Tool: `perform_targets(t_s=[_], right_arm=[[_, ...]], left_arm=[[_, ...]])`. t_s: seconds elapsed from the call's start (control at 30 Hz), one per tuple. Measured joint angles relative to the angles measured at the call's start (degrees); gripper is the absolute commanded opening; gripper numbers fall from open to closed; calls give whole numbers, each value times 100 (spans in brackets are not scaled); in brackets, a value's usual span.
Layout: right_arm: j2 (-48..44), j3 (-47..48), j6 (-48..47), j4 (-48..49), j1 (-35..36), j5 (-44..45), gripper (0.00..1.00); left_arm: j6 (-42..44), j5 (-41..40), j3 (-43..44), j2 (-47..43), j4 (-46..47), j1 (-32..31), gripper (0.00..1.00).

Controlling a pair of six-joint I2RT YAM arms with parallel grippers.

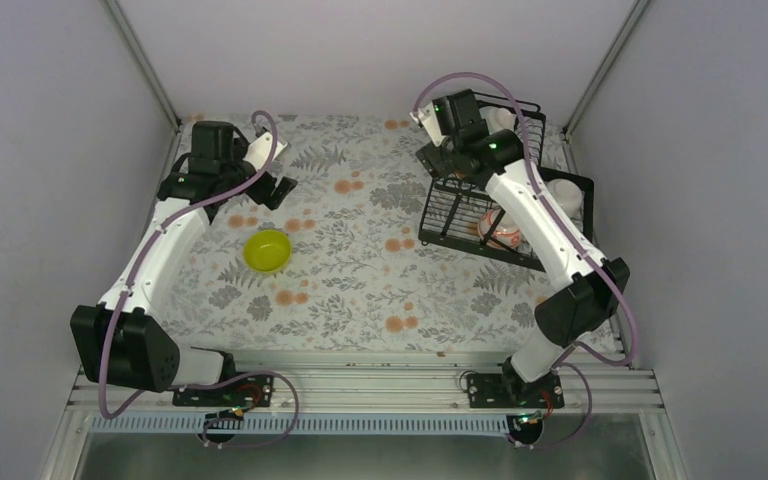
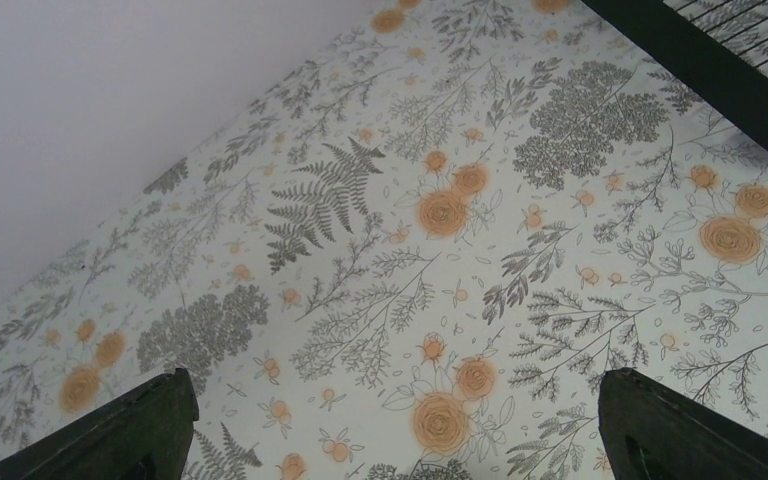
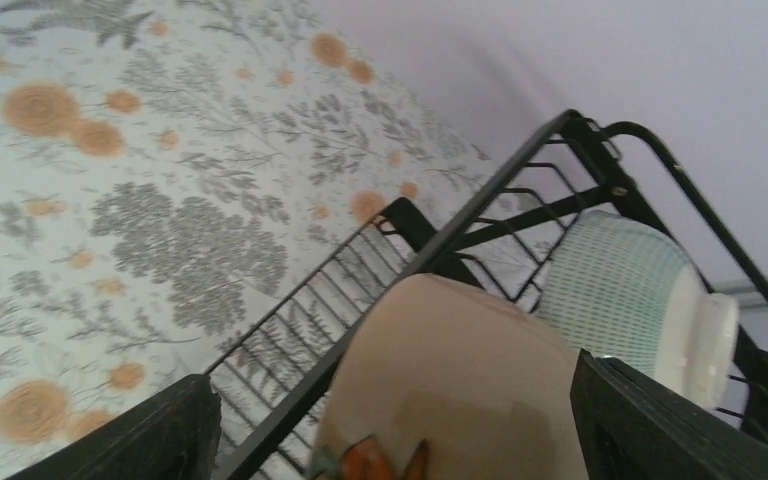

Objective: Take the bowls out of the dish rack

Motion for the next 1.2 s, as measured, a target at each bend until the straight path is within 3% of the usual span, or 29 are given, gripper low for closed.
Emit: perform_targets(t_s=[0.13,0.57,0.83,1.2], right_arm=[[46,-114,2,354,4,804,86],[42,-540,170,603,42,1399,88],[-149,-743,197,780,37,1591,83],[-807,-1102,120,743,-345,1864,84]], left_arm=[[2,-44,-96,0,0,0,100],[2,-46,-101,15,-2,0,100],[0,-52,-85,87,-7,-2,100],[-7,-63,-50,125,-39,-2,100]])
